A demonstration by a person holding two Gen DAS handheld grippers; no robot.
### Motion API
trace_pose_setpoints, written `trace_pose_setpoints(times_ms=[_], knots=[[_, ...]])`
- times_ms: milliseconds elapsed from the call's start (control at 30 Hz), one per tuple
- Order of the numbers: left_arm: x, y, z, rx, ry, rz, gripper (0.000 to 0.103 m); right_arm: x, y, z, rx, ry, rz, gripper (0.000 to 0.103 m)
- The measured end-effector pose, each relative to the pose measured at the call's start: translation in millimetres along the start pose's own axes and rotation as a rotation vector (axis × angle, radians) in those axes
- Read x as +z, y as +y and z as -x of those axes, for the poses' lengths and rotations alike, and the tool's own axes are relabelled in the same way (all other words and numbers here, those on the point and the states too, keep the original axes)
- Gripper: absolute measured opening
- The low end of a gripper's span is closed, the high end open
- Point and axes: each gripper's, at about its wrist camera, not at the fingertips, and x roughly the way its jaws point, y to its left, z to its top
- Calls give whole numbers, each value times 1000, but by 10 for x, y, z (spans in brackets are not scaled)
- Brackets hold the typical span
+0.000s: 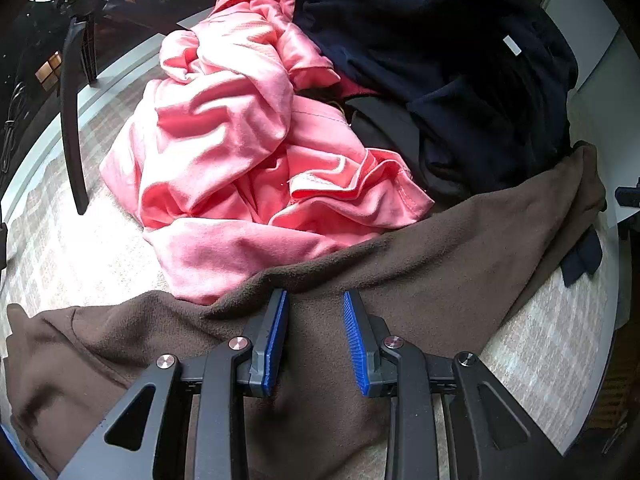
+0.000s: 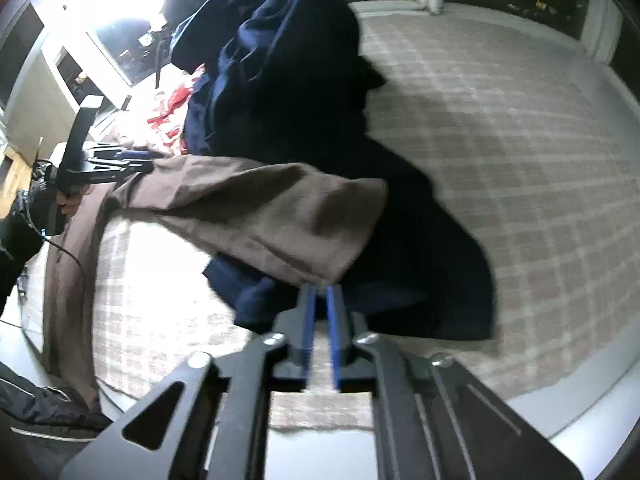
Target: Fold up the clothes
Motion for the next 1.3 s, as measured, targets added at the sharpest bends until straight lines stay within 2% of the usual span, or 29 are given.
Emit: trace_pose_setpoints(times_ms=[33, 67, 133, 200, 467, 667, 700, 767, 900, 967, 1100, 1167, 1300], knots=[[79, 123, 25, 2, 2, -2, 28, 23, 18, -52, -5, 4, 8, 26], [101, 68, 53, 4, 4, -6, 28, 42, 21, -101, -7, 14, 5, 32], [124, -65, 103, 9, 7, -14, 28, 81, 27, -198, -11, 34, -1, 32], [309, -33, -47, 11, 10, -20, 28, 116, 18, -273, 7, 48, -11, 32], [354, -86, -70, 12, 11, -32, 30, 77, -60, -214, 34, 26, -28, 30], [395, -152, -71, 16, 17, -45, 34, 161, -28, -344, 10, 37, -18, 30], [402, -160, -71, 17, 19, -46, 34, 162, 14, -387, 4, 46, 5, 27], [416, -169, -68, 15, 22, -48, 34, 156, 107, -453, -14, 69, 58, 5], [445, -143, -52, -11, 25, -33, 34, 104, 250, -223, -74, 38, 192, 4], [461, -110, -34, -38, 27, -11, 34, 113, 162, -9, -131, 23, 203, 4], [481, -103, -22, -53, 21, 3, 34, 141, 19, 364, -148, -46, 184, 4], [509, -122, -28, -43, 17, 3, 34, 119, 102, 421, -143, -87, 187, 4], [539, -99, -45, -46, 19, 13, 34, -11, 196, 268, -139, -56, 192, 4]])
